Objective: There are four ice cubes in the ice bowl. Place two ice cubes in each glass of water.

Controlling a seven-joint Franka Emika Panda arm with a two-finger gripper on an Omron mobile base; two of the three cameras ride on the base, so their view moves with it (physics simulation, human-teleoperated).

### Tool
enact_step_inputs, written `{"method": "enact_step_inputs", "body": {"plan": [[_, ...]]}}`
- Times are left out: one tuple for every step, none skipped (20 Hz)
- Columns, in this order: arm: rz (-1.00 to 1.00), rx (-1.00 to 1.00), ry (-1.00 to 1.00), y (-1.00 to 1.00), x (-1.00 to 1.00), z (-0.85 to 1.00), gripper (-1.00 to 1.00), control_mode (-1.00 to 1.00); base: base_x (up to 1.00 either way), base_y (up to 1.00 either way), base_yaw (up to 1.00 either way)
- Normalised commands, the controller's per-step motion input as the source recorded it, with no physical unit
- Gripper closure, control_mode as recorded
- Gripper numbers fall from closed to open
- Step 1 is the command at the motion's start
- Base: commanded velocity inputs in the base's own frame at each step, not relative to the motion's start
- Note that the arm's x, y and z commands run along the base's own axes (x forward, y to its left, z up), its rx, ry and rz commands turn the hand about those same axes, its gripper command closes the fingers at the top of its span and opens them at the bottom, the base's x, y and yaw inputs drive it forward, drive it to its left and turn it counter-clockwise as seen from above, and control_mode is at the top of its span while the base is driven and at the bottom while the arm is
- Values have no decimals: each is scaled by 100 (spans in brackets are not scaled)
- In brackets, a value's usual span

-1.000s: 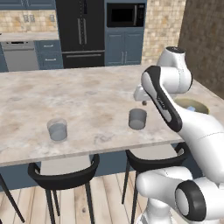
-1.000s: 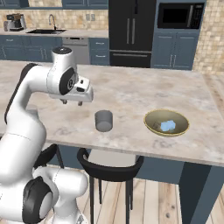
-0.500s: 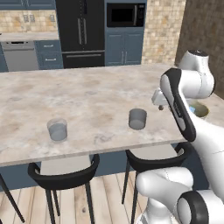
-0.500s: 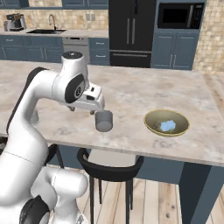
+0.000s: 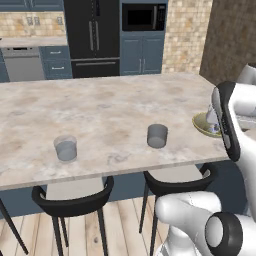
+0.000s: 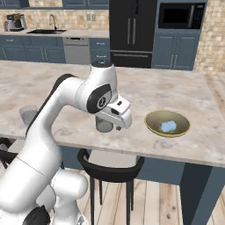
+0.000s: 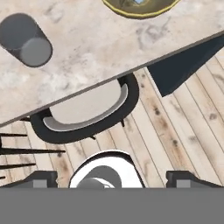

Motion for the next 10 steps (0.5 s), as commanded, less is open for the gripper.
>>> {"method": "enact_step_inputs", "body": {"plan": [[-42, 0, 23, -100, 51, -4, -100, -100, 0, 0, 0], [-41, 1, 26, -100, 75, -5, -100, -100, 0, 0, 0], [-41, 2, 27, -100, 86, -4, -100, -100, 0, 0, 0], [-41, 1, 29, -100, 94, -4, -100, -100, 0, 0, 0], [-40, 0, 29, -100, 100, -4, -100, -100, 0, 0, 0], [-37, 0, 27, -100, 100, -4, -100, -100, 0, 0, 0], [-27, 0, 12, -95, 100, -9, -100, -100, 0, 0, 0], [0, 6, 0, -60, 80, -14, -100, -100, 0, 0, 0], [5, 0, -6, -32, 17, -9, -100, -100, 0, 0, 0], [4, 0, -1, -4, 6, -9, -100, -100, 0, 0, 0]]}}
